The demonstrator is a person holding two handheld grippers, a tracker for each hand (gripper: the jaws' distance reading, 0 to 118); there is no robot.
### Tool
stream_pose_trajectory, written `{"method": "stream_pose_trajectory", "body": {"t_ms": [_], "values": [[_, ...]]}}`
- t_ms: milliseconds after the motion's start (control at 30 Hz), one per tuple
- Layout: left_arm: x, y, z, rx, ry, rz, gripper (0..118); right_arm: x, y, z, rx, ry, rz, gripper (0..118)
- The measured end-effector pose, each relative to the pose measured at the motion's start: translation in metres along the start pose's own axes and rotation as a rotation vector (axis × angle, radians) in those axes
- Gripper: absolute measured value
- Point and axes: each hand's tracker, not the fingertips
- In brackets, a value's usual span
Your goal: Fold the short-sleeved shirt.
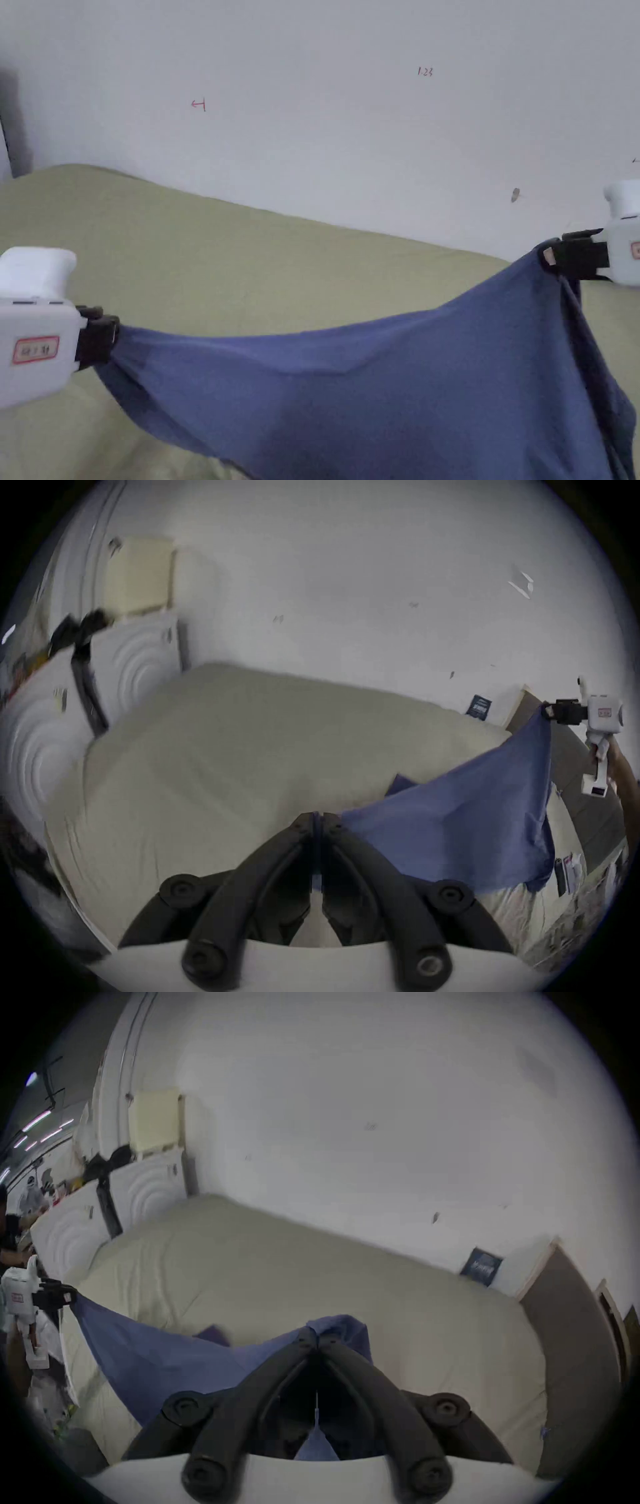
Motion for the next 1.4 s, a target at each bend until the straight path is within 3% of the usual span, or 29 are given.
{"method": "stream_pose_trajectory", "body": {"t_ms": [367, 700, 867, 1067, 1400], "values": [[0.036, 0.173, -0.028, 0.154, 0.063, -0.207, 3, 0.068, 0.093, 0.075, 0.267, -0.199, -0.059, 0], [0.043, 0.292, -0.050, 0.316, 0.128, -0.257, 3, 0.093, 0.153, 0.083, 0.387, -0.310, 0.020, 0], [0.047, 0.319, -0.057, 0.354, 0.123, -0.228, 3, 0.103, 0.180, 0.080, 0.486, -0.318, -0.007, 0], [0.053, 0.332, -0.055, 0.408, 0.189, -0.254, 3, 0.091, 0.206, 0.086, 0.524, -0.350, 0.048, 0], [0.047, 0.310, -0.061, 0.362, 0.155, -0.259, 3, 0.093, 0.175, 0.080, 0.476, -0.313, -0.013, 0]]}}
